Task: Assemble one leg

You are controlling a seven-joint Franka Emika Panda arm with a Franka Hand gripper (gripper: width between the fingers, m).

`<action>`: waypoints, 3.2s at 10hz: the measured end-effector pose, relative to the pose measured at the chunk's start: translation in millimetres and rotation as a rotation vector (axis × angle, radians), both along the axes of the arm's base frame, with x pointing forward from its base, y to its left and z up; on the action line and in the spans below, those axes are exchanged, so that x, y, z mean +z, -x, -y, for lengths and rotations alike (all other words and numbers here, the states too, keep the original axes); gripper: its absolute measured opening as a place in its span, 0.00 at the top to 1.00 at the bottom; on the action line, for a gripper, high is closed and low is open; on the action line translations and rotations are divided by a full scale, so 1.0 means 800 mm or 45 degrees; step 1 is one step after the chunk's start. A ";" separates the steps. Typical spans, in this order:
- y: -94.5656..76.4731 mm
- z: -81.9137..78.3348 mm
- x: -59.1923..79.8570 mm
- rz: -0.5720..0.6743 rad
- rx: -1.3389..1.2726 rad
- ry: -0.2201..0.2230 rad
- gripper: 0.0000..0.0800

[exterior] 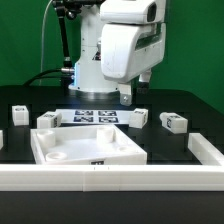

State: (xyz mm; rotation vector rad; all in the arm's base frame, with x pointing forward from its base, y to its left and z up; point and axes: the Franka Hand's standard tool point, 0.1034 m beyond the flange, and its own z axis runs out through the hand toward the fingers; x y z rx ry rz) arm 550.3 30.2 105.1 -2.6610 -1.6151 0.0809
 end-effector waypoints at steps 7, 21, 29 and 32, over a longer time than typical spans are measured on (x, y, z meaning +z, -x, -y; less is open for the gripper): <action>0.001 0.001 0.000 -0.004 0.007 -0.012 0.19; 0.040 0.067 -0.030 0.085 0.704 0.043 0.19; 0.071 0.104 -0.079 0.011 0.724 0.001 0.19; 0.086 0.113 -0.107 0.012 0.801 -0.014 0.19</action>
Offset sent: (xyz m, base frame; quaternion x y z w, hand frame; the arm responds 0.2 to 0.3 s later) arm 0.0000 0.0000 0.0000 0.0000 0.0000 0.0000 1.0000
